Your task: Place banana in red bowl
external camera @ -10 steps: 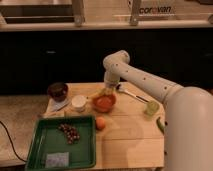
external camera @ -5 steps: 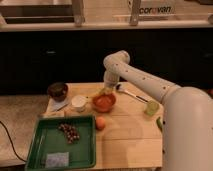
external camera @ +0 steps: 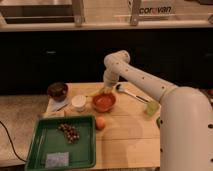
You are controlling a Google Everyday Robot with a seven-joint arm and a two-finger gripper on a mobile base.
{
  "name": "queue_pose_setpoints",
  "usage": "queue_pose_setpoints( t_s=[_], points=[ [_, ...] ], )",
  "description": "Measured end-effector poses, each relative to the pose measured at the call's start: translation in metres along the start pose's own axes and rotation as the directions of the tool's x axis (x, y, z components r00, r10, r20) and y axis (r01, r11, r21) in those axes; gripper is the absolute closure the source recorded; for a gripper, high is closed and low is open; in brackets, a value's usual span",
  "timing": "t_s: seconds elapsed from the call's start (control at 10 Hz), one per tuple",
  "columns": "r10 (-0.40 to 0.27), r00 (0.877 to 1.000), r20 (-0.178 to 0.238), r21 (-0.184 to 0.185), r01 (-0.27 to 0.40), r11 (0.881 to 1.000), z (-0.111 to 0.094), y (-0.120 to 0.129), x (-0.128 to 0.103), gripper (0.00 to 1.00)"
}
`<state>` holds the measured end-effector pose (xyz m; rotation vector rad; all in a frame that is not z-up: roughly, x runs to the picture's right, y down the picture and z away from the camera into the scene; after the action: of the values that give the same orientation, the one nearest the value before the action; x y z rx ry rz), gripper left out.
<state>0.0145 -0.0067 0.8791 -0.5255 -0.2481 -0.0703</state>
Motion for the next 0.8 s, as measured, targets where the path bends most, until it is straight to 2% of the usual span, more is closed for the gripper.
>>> queue_pose_setpoints(
  t_s=[0.1, 0.2, 0.4, 0.6, 0.8],
  points=[
    [0.0, 1.0, 0.004, 0.001, 0.0, 1.0, 0.001, -0.001, 0.0, 0.98],
    [0.004, 1.0, 0.005, 0.001, -0.004, 1.0, 0.001, -0.001, -0.001, 0.9],
    [0.045, 0.999, -0.007, -0.001, -0.045, 0.999, 0.002, 0.0, 0.008, 0.69],
    [0.088, 0.995, -0.052, -0.002, -0.088, 0.996, 0.002, 0.001, 0.016, 0.52],
    [0.126, 0.99, -0.061, -0.018, -0.128, 0.992, 0.006, 0.002, 0.02, 0.29]
  ],
)
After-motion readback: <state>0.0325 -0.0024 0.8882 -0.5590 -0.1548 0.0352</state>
